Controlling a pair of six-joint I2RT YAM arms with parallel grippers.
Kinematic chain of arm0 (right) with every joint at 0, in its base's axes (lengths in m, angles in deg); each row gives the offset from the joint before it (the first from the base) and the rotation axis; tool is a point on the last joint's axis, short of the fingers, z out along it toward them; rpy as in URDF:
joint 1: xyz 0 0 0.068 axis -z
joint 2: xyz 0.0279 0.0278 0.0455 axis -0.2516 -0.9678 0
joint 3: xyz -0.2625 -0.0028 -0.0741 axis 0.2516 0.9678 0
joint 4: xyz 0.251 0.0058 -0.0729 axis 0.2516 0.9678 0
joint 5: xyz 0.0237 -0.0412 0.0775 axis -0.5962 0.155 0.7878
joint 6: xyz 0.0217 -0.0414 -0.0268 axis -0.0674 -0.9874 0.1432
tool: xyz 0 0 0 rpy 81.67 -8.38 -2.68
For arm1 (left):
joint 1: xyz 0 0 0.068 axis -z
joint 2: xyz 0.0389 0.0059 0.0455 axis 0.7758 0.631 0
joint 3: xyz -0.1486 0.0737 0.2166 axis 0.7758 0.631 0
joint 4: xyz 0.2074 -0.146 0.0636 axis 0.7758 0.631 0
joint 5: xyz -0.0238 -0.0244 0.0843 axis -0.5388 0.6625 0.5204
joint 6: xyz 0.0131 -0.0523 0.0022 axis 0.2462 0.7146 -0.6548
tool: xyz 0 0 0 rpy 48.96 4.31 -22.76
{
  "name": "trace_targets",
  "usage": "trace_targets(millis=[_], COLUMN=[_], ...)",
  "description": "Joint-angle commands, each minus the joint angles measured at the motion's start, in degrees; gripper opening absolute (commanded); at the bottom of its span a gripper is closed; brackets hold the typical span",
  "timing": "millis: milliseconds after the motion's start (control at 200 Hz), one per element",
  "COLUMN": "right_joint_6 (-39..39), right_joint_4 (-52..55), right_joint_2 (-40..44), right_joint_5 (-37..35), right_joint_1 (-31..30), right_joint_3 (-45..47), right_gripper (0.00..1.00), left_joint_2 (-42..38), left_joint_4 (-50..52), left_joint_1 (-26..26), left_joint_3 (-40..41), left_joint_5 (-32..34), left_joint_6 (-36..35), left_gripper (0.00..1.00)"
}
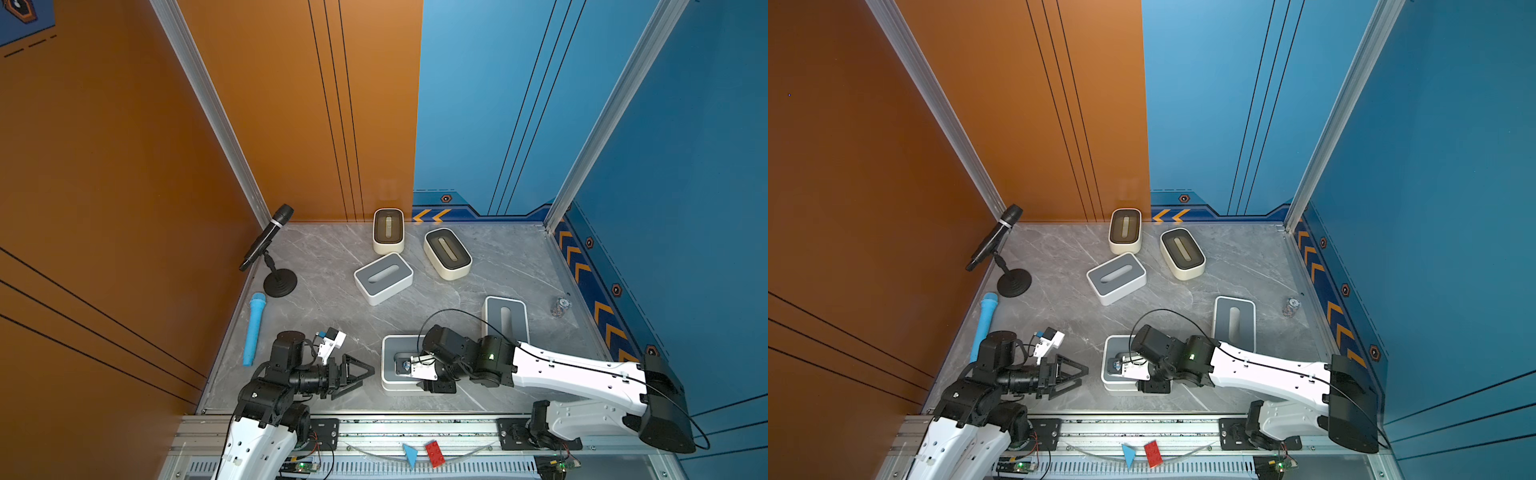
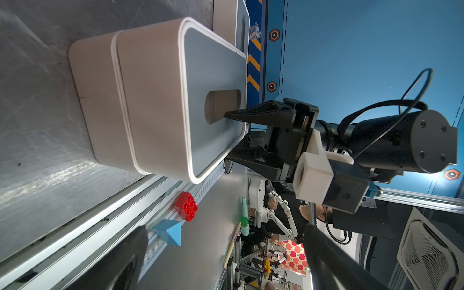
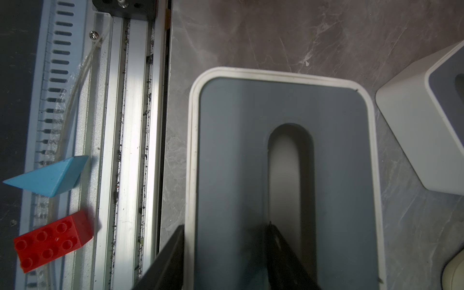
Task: Stack the tissue boxes
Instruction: Place the tissue box at the tissue box.
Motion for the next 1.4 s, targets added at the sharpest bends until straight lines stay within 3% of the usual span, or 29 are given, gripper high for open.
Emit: trace_targets(millis=[0,601,1397], right_joint_6=[-1.35,-1.17,-2.13], right_joint_4=[-0.49,-0.51,0.29], right_joint_2=[1.67,1.27,1.25], right_joint_5=[1.64,1.65,1.45], right_joint_1=[0.34,0.53,1.69], right_joint_3=[0.46,0.46,-0.83], right_gripper=[0.48,0.6,0.65], left_joint_2=[0.31,0.26,0.24], left_joint_4=[0.99,1.03,0.98], left_joint_1=[-0.43,-0.56,-0.61], left_joint_3=[0.84,0.84,0.7], left_joint_5=[0.01,-0.21,-0.19], left_joint_6=[-1.4,-1.49,-1.58], left_gripper=[0.98,0.98,0.98])
